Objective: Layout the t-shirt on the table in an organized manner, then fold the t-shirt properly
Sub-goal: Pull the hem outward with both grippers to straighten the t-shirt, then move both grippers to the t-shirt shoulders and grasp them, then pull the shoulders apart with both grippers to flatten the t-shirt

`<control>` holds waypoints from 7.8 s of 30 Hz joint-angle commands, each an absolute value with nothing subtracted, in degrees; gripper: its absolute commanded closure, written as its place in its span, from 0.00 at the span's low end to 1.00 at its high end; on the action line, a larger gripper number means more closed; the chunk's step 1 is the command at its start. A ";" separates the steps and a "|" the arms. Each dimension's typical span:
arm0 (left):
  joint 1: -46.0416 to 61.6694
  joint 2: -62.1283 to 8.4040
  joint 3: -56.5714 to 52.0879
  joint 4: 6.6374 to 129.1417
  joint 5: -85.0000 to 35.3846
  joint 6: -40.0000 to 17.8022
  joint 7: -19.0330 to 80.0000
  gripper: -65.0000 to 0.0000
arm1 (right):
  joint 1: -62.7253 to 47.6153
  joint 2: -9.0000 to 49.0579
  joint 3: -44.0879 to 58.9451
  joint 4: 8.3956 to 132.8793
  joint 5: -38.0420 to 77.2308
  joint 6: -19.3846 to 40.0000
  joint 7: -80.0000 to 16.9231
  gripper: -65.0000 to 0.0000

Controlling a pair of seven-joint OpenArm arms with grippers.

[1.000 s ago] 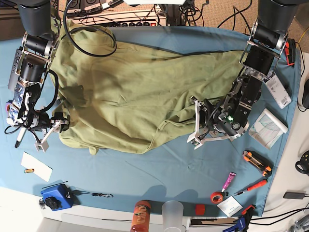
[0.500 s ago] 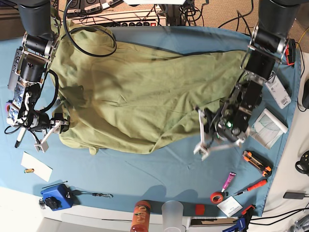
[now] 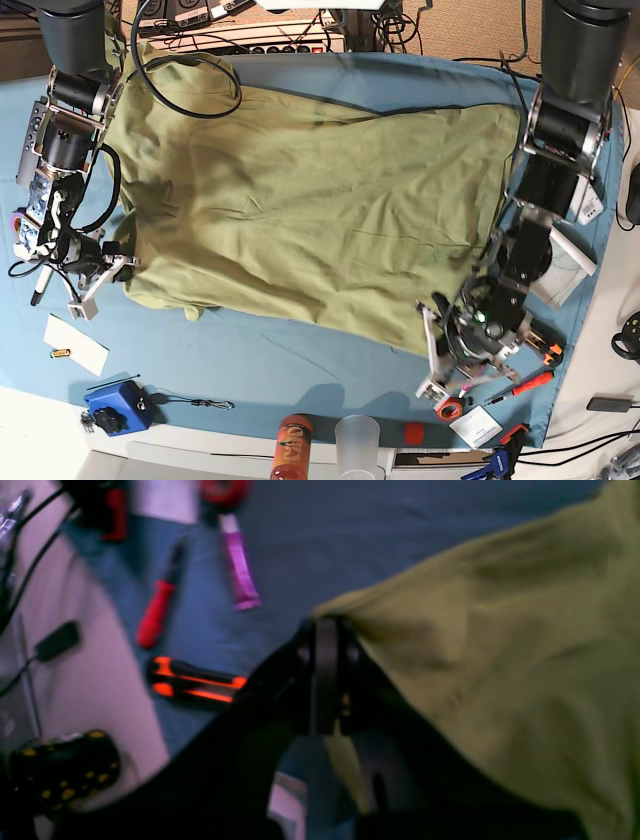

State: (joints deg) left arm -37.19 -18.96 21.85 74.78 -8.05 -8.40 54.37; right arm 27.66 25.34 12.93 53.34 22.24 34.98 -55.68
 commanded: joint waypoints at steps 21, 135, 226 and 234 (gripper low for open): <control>-44.84 -20.32 21.47 60.90 -5.06 -5.76 38.02 1.00 | 39.05 26.30 13.06 54.26 12.75 31.62 -43.86 1.00; 26.02 -20.16 -24.56 128.53 3.79 3.95 62.98 0.69 | -24.99 10.92 43.99 100.51 63.35 39.75 -79.20 0.60; 18.04 -8.60 -24.51 100.40 -37.78 -17.89 55.53 0.51 | -21.12 11.42 52.45 108.22 54.81 40.00 -80.00 1.00; 17.96 -8.60 -24.53 100.68 -37.74 -13.72 60.16 1.00 | -21.12 11.46 52.62 108.29 58.98 40.00 -79.92 1.00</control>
